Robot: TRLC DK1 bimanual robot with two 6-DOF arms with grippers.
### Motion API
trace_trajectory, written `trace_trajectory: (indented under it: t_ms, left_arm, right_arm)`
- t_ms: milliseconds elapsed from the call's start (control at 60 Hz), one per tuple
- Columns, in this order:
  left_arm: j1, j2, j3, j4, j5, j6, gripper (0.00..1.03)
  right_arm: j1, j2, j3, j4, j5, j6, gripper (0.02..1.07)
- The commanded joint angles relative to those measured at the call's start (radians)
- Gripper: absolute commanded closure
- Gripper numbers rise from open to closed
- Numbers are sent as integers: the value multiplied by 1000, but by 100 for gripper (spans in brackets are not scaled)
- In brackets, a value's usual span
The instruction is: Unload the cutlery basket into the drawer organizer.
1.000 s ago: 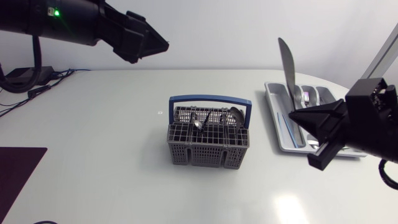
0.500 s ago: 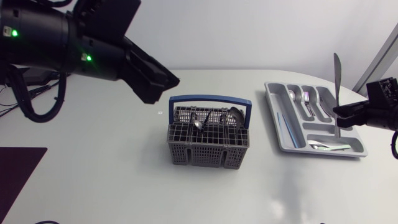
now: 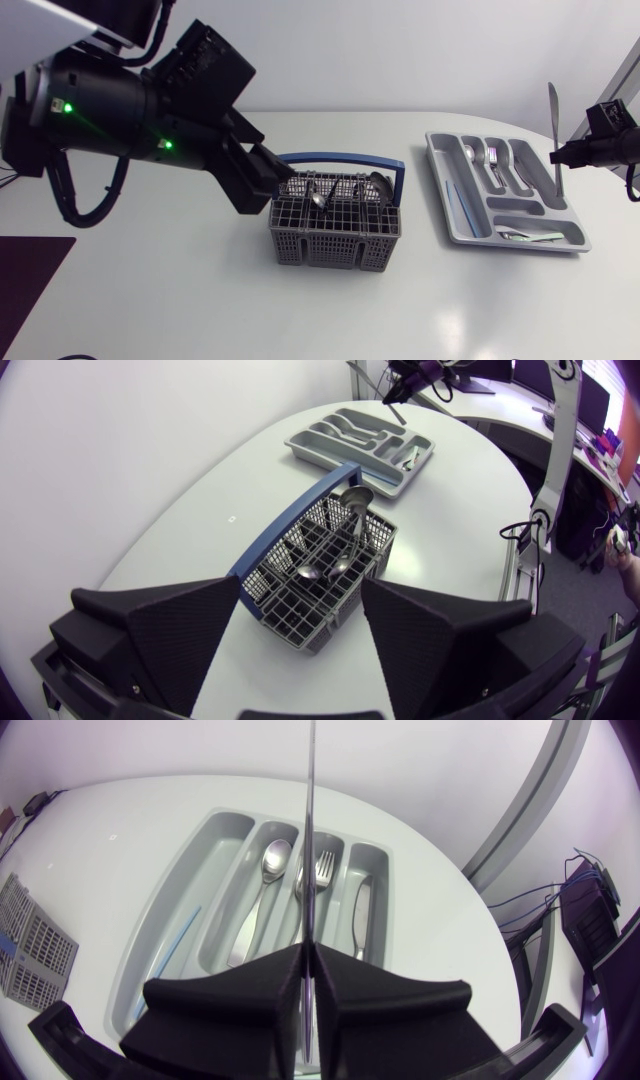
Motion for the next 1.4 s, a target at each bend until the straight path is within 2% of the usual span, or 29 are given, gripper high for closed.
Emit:
trace_trajectory:
  t_ms: [0, 417, 533, 867, 917, 950, 1100, 1233, 1283, 1383]
  left_arm:
    - [-9, 0, -37, 5, -1, 28, 5]
    - [-17, -49, -107, 39, -1, 68, 5]
    - [-17, -57, -120, 46, -1, 77, 5]
    - [-26, -65, -119, 46, -1, 80, 5]
    - [-30, -65, -116, 43, -1, 80, 5]
    - [-33, -65, -114, 42, -1, 82, 5]
    - [-46, -68, -107, 35, -17, 80, 5]
    - [-49, -71, -99, 28, -18, 80, 5]
    - [-58, -74, -99, 28, -24, 79, 5]
    - [-69, -85, -100, 28, -28, 77, 5]
  right_arm:
    - [-9, 77, 77, -33, 12, 8, 102]
    - [3, 281, 274, -85, 98, 63, 102]
    - [5, 344, 335, -133, 118, 71, 102]
    - [15, 440, 401, -162, 170, 109, 102]
    - [15, 451, 402, -162, 173, 111, 97]
    - [15, 463, 407, -162, 187, 118, 89]
    - [15, 460, 402, -162, 196, 123, 83]
    - [14, 411, 379, -160, 196, 126, 65]
    - [14, 385, 367, -159, 195, 126, 53]
    - [18, 281, 284, -147, 161, 115, 47]
